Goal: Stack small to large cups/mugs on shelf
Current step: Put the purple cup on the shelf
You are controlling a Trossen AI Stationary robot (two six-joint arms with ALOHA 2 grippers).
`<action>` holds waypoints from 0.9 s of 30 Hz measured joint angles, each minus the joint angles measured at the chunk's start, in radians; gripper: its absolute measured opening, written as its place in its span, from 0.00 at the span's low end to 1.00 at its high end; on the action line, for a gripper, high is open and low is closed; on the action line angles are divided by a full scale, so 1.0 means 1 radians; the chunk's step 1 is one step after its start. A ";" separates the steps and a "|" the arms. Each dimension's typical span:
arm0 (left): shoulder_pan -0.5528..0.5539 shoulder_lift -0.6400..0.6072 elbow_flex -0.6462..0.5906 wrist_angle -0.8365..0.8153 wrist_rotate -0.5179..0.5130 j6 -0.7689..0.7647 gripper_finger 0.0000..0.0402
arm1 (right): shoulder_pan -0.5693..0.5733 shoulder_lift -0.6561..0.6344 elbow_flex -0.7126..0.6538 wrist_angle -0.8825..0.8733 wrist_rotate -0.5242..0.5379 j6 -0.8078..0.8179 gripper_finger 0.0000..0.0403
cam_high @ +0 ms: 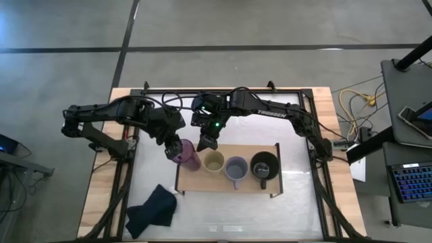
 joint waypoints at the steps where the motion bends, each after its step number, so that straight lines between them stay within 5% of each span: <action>1: 0.000 0.000 0.000 0.000 0.001 0.000 0.07 | 0.000 0.000 0.000 0.000 0.000 -0.002 0.15; 9: 0.000 -0.003 0.001 0.000 0.011 -0.022 0.19 | 0.000 0.000 0.000 0.000 0.008 -0.010 0.15; 27: -0.002 0.001 -0.005 0.098 0.101 -0.016 0.19 | -0.004 -0.002 0.000 -0.014 0.008 -0.010 0.15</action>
